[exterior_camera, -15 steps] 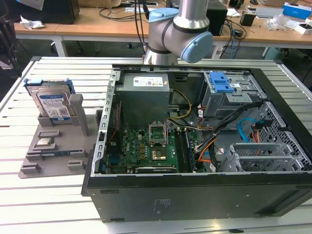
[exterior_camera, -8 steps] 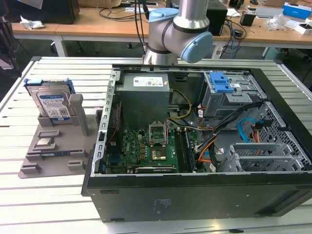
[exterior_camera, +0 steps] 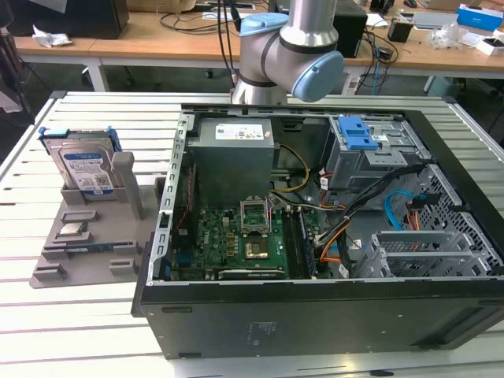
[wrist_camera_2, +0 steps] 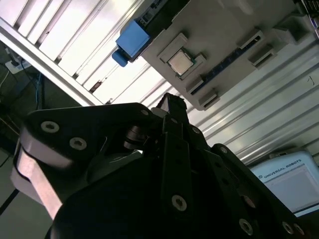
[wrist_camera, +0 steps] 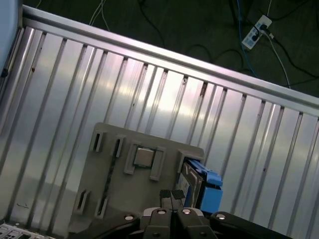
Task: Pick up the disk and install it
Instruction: 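Pick up the disk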
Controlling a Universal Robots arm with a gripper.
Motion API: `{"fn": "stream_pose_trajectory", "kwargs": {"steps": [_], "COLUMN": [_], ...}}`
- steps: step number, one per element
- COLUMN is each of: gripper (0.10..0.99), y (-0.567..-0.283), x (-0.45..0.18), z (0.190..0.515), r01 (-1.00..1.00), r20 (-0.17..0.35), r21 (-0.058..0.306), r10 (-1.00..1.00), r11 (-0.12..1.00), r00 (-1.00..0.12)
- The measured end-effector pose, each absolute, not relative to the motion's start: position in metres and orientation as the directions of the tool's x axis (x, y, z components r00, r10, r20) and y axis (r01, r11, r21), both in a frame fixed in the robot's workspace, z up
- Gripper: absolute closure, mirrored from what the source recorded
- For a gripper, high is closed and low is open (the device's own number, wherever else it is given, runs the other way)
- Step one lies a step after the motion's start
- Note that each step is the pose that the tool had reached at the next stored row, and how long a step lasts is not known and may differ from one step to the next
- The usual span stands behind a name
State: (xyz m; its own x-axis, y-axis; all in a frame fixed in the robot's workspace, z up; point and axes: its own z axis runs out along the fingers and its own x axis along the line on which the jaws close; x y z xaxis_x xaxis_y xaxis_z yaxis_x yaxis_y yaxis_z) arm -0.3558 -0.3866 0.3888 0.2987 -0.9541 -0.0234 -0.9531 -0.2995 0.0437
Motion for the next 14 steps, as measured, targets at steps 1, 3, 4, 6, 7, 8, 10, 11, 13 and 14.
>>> {"fn": "stream_pose_trajectory", "kwargs": {"steps": [1, 3, 4, 6, 7, 8, 10, 11, 13, 14], "gripper": [0.980, 0.980, 0.980, 0.980, 0.980, 0.980, 0.980, 0.980, 0.980, 0.980], "y": [-0.3866, -0.3866, -0.3866, -0.3866, -0.3866, -0.3866, -0.3866, -0.3866, -0.3866, -0.3866], "x": [-0.3558, -0.3558, -0.3558, -0.3558, -0.3558, -0.3558, -0.3558, -0.3558, -0.3558, -0.3558], "z": [0.3888, 0.3888, 0.3888, 0.3888, 0.3888, 0.3888, 0.3889, 0.3888, 0.3888, 0.3888], "r01": [-0.951, -0.946, -0.944, -0.938, -0.936, -0.933, -0.927, -0.924, -0.918, -0.915], "r20": [-0.023, -0.023, -0.023, -0.023, -0.023, -0.023, -0.023, -0.023, -0.023, -0.023], "r21": [0.044, 0.044, 0.044, 0.044, 0.044, 0.044, 0.044, 0.044, 0.044, 0.044], "r10": [-0.952, -0.947, -0.945, -0.939, -0.937, -0.934, -0.928, -0.925, -0.919, -0.916], "r11": [-0.307, -0.321, -0.328, -0.343, -0.349, -0.356, -0.371, -0.381, -0.395, -0.401], "r00": [0.306, 0.321, 0.327, 0.342, 0.349, 0.356, 0.371, 0.380, 0.394, 0.401]}}
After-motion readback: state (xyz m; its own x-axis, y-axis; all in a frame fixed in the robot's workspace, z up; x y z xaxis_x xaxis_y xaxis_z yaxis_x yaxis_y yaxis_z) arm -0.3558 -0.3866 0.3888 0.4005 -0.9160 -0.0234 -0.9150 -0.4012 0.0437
